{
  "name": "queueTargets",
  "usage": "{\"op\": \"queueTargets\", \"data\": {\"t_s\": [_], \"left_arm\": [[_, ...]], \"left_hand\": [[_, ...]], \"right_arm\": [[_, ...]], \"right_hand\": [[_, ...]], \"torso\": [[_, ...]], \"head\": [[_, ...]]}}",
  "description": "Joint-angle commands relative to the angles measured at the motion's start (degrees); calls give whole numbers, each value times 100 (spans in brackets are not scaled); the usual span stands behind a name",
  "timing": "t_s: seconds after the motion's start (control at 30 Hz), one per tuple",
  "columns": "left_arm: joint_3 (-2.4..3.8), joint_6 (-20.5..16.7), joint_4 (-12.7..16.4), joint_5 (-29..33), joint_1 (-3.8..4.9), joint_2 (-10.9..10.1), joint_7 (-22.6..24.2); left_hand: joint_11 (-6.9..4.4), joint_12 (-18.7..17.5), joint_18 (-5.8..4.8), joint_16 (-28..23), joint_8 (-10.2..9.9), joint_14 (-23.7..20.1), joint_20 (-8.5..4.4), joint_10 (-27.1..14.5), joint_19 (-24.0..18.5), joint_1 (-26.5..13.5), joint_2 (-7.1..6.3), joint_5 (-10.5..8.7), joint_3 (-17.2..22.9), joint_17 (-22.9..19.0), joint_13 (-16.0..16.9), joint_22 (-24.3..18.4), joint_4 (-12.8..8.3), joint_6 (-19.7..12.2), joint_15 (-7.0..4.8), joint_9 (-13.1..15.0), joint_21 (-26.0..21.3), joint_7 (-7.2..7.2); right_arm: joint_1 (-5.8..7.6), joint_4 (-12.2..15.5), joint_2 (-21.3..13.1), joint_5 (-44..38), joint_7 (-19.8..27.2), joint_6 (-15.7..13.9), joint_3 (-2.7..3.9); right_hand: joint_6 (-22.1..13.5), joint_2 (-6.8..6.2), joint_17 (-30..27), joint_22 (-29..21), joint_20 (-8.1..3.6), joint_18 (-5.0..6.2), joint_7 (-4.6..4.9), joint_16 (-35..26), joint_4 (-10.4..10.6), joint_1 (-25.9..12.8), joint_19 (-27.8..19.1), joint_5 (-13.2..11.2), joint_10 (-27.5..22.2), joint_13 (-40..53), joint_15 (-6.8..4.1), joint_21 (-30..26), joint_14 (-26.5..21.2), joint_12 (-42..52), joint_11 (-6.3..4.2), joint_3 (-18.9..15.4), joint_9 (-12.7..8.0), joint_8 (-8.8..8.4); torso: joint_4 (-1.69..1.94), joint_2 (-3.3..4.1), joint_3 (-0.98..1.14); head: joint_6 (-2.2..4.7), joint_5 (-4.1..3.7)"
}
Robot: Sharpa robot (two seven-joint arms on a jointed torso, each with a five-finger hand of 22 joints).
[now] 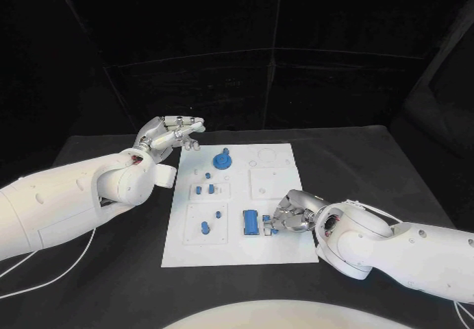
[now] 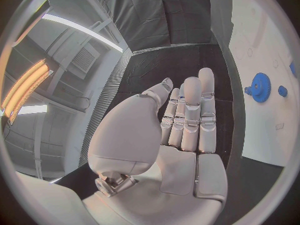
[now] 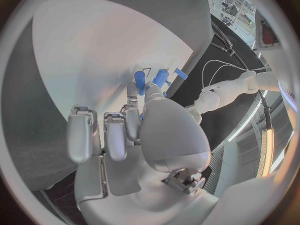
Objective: Assemble the parts on the task board
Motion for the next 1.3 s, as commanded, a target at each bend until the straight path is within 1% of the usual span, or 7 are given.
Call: {"op": "queueTargets", "data": {"t_s": [0.03, 0.13, 0.3, 0.57, 0.87, 1.03, 1.3], "left_arm": [[5, 67, 12, 6, 9, -1, 13], [5, 68, 11, 6, 9, -1, 11], [5, 66, 11, 6, 9, -2, 5], [5, 69, 9, 6, 9, 2, 2], [5, 73, 3, 6, 9, 6, -4], [5, 76, -3, 6, 9, 10, -11], [4, 77, -15, 6, 9, 15, -13]], "left_hand": [[-2, 27, 81, -17, 22, -54, -2, -37, 36, 52, 8, 27, -15, -6, 10, -8, -18, -39, -6, -6, -22, 20], [-2, 27, 81, -17, 22, -54, -2, -37, 36, 52, 8, 27, -15, -6, 10, -8, -18, -39, -6, -6, -22, 20], [-2, 27, 81, -17, 22, -54, -2, -37, 36, 52, 8, 27, -15, -6, 10, -8, -18, -39, -6, -6, -22, 20], [-2, 27, 81, -17, 22, -54, -2, -37, 36, 52, 8, 27, -15, -6, 10, -8, -18, -39, -6, -6, -22, 20], [-2, 27, 81, -17, 22, -54, -2, -37, 36, 52, 8, 27, -15, -6, 10, -8, -18, -39, -6, -6, -22, 20], [-2, 27, 81, -17, 22, -54, -2, -37, 36, 52, 8, 27, -15, -6, 10, -8, -18, -39, -6, -6, -22, 20], [-2, 27, 81, -17, 22, -54, -2, -37, 36, 52, 8, 27, -15, -6, 10, -8, -18, -39, -6, -6, -22, 20]], "right_arm": [[-11, -21, 18, 107, -46, 81, -17], [-11, -24, 28, 112, -32, 18, -17], [-10, -40, 26, 128, -24, -32, -17], [-10, -35, 27, 144, -13, -31, -17], [-10, -18, 9, 148, 23, -48, -17], [-10, 9, -1, 155, 53, -54, -17], [-10, 65, -19, 181, 98, -73, -17]], "right_hand": [[-3, -7, 1059, 314, -41, -45, 15, 2, 44, -36, 93, -37, 212, -419, -33, 25, 516, -13, -94, 9, 11, 29], [-2, -13, 1061, 317, -37, -46, 20, 3, 76, -89, 94, -52, 213, -415, -28, 26, 516, -11, -88, -7, 24, 28], [5, -66, 1055, 319, -18, -47, 44, -1, 312, -469, 92, 110, 218, -410, -6, 25, 515, -18, -64, -218, 73, 24], [14, -30, 1059, 326, -9, -46, 40, 1, 338, -769, 93, -198, 224, -395, -3, 26, 516, -16, -65, -448, 141, 21], [15, 25, 1066, 334, -12, -46, 31, 4, 341, -1071, 94, -867, 231, -376, -8, 26, 517, -14, -70, -743, 239, 20], [23, 45, 1078, 349, -13, -49, 27, 12, 346, -1127, 100, -936, 236, -365, -9, 34, 520, -1, -73, -796, 260, 24], [36, 149, 1096, 370, -16, -53, 19, 23, 342, -1168, 109, -892, 245, -351, -14, 46, 524, 16, -80, -815, 288, 30]], "torso": [[-5, 1, 6], [-9, 2, 6], [-8, -1, 3], [-4, -2, 6], [-6, -3, 5], [-7, 1, 9], [0, -4, 10]], "head": [[6, 6], [10, 4], [9, -4], [7, -10], [9, -19], [14, -19], [11, -22]]}}
